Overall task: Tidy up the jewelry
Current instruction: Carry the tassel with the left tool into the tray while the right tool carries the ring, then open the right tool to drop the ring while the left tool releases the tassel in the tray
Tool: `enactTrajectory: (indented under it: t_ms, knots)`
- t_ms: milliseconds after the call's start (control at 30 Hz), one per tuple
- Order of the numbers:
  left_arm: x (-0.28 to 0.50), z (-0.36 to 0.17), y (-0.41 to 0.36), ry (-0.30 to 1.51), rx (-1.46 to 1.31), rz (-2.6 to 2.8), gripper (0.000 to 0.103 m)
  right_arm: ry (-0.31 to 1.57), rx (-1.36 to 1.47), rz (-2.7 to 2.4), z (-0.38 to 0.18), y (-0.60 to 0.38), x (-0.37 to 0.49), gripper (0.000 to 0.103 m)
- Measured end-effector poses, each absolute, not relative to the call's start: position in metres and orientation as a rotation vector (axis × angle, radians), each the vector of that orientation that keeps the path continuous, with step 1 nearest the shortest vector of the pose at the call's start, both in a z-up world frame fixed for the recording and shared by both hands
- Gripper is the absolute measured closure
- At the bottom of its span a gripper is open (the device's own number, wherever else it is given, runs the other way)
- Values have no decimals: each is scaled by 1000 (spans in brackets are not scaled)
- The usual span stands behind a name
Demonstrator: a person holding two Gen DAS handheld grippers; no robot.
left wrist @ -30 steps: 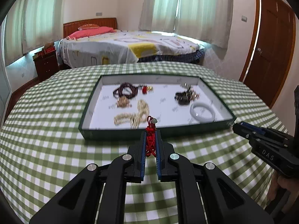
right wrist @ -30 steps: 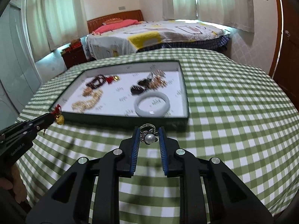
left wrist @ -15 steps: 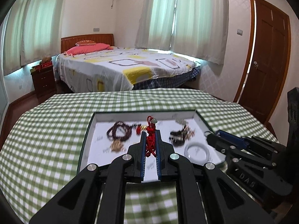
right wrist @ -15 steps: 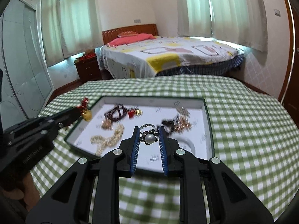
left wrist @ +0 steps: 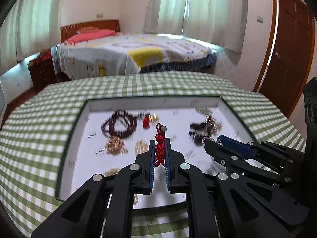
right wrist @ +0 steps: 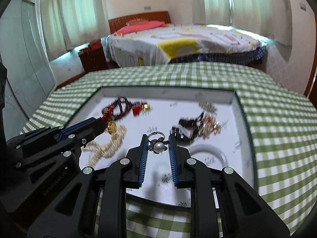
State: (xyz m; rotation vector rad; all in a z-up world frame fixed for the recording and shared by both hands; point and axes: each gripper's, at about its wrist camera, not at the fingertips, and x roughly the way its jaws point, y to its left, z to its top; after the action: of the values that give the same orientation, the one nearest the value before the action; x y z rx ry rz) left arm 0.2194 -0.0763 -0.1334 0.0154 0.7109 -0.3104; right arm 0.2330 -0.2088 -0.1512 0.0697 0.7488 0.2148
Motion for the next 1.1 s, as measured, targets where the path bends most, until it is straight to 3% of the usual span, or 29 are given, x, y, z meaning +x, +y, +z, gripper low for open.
enactTrajectory:
  t_ms: [867, 1100]
  knots:
    - [238, -161, -74, 831, 0, -293, 92, 850, 35, 224, -173, -197, 249, 81]
    - [239, -162, -72, 842, -5, -284, 90, 840, 48, 206, -170, -204, 245, 64]
